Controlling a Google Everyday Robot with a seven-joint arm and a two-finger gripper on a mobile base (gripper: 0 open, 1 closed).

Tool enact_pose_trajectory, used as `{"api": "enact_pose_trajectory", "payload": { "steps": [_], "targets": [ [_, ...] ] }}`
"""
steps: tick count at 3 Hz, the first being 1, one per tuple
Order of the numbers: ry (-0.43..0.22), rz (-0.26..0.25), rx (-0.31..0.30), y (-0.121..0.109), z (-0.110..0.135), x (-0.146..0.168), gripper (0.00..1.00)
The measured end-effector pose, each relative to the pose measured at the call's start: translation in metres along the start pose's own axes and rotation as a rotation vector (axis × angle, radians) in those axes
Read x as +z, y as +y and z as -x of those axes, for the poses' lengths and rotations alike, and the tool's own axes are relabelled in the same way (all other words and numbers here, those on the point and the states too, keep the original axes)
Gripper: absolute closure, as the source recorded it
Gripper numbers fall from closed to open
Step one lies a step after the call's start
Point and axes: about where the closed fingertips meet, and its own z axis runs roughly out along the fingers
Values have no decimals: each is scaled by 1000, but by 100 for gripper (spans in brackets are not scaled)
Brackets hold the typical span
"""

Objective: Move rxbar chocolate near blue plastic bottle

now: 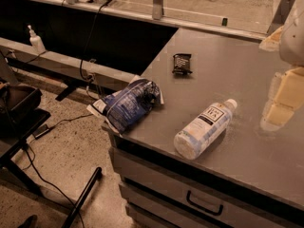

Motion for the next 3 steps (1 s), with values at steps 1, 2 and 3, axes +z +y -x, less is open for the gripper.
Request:
{"api": "enact_pose_trajectory", "payload": {
  "steps": [1,2,3],
  "targets": [
    [0,0,0,0,0,0,0],
    [-28,-22,27,-24,7,4,0],
    [-91,-44,90,-70,23,15,0]
  ]
}}
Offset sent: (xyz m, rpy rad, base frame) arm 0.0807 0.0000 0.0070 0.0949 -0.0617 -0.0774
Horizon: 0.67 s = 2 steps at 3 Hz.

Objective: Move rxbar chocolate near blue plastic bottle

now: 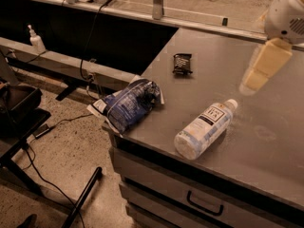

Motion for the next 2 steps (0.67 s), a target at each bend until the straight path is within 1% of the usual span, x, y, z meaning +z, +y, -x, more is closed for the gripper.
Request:
{"api": "enact_pose_trajectory", "payload": {
  "steps": [1,2],
  "targets": [
    [-123,-32,149,-56,34,16,0],
    [-173,-91,296,-85,64,31,0]
  ]
}}
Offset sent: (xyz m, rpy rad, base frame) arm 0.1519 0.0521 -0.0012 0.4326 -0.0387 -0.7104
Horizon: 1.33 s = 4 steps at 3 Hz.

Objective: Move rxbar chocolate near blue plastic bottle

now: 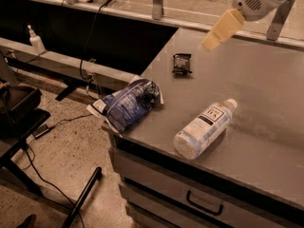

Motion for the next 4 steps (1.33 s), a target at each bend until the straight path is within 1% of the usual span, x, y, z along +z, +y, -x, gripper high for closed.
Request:
{"api": "enact_pose_trajectory", "payload": {
  "steps": [1,2,3,4],
  "targets": [
    [-10,-113,103,-10,20,30,0],
    [4,-197,210,-26,19,72,0],
    [11,-225,354,-36,19,113,0],
    [-9,-210,531,-42,17,143,0]
  ]
}}
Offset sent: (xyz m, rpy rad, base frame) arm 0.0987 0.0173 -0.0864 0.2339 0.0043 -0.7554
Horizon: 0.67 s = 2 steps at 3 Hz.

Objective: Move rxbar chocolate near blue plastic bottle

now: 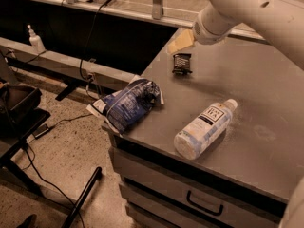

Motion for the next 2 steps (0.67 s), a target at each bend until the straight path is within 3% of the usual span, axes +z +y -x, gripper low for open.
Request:
{"api": "enact_pose_trajectory", "payload": {
  "steps": [1,2],
  "targets": [
    [5,22,107,7,-1,20,0],
    [32,23,153,15,-4,39,0]
  ]
}}
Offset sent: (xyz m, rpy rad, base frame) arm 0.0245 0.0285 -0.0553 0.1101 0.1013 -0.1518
